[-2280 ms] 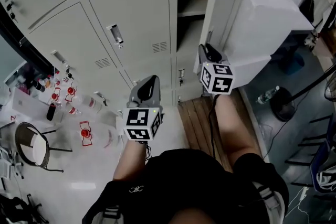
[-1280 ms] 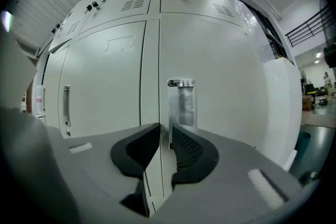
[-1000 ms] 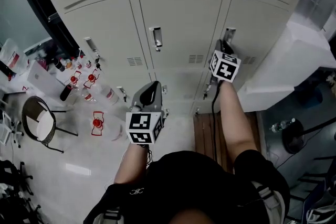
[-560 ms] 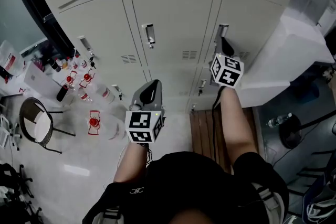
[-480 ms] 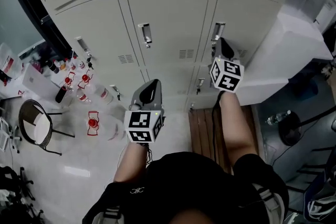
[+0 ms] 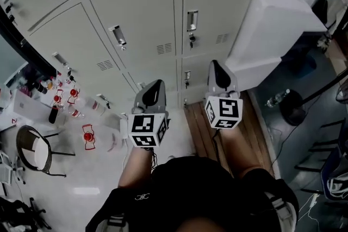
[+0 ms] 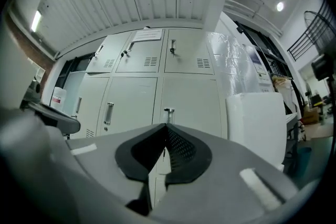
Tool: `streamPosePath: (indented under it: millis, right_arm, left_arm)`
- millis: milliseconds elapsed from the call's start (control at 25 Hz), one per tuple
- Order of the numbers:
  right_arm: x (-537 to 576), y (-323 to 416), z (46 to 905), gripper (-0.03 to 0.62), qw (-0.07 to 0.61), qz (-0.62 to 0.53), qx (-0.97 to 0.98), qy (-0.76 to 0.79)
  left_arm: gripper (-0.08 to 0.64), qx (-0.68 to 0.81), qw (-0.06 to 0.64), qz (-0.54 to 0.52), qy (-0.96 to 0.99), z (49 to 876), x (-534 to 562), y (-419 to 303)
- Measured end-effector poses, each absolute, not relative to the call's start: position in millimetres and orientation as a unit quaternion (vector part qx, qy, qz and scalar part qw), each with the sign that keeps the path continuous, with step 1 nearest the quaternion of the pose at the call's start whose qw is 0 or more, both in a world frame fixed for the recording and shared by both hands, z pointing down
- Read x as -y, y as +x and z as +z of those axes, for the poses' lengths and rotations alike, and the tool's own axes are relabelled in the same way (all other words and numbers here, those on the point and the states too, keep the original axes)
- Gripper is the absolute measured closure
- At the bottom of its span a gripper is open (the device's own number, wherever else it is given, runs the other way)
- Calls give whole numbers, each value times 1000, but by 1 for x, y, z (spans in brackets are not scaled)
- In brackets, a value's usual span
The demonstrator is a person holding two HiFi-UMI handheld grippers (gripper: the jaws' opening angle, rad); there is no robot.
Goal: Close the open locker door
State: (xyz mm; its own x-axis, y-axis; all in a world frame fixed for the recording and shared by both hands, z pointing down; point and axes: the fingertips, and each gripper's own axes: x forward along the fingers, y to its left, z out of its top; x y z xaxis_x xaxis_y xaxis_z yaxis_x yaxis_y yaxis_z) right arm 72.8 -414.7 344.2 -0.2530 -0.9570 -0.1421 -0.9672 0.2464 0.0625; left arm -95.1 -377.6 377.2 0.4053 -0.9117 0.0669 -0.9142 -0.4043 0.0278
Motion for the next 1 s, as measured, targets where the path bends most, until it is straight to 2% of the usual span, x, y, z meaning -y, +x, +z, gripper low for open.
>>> streamPosePath:
  millis: [160,1000]
  right_arm:
    - [399,79,366,581,18,48,-793,-607]
    - [385,83,361,581,30,30,-799,-600]
  left_arm:
    - [560,531,27,19,847,377,369,-76]
    - [560,517,15,12,856,368,358,-64]
